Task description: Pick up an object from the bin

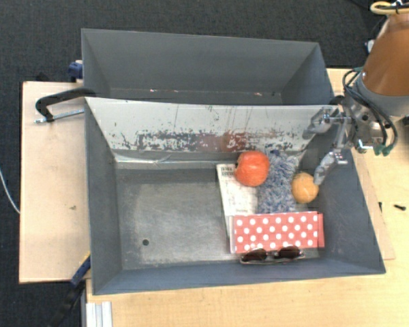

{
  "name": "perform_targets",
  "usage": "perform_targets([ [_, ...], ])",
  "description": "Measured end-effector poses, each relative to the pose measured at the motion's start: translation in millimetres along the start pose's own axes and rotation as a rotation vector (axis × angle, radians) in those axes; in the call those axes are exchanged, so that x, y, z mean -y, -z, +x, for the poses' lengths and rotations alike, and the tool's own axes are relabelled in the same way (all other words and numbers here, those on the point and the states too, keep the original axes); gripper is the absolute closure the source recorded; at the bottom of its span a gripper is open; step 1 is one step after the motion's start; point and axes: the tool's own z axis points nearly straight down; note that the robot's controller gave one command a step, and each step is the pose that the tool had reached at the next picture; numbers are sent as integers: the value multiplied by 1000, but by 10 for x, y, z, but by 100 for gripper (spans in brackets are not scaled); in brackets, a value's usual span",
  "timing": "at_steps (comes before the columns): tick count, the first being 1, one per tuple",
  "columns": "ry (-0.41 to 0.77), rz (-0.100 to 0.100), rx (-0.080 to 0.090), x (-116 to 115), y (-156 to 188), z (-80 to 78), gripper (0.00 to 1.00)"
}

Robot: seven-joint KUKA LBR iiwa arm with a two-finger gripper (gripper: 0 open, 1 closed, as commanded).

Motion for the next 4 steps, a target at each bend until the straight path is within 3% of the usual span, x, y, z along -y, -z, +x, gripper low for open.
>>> perform_targets([
  [1, 2, 1, 8, -5, 47, -15, 0],
  [3, 85, 2, 9, 113, -1031, 76, 0],
  [4, 17, 1, 12, 179, -1401, 233, 0],
])
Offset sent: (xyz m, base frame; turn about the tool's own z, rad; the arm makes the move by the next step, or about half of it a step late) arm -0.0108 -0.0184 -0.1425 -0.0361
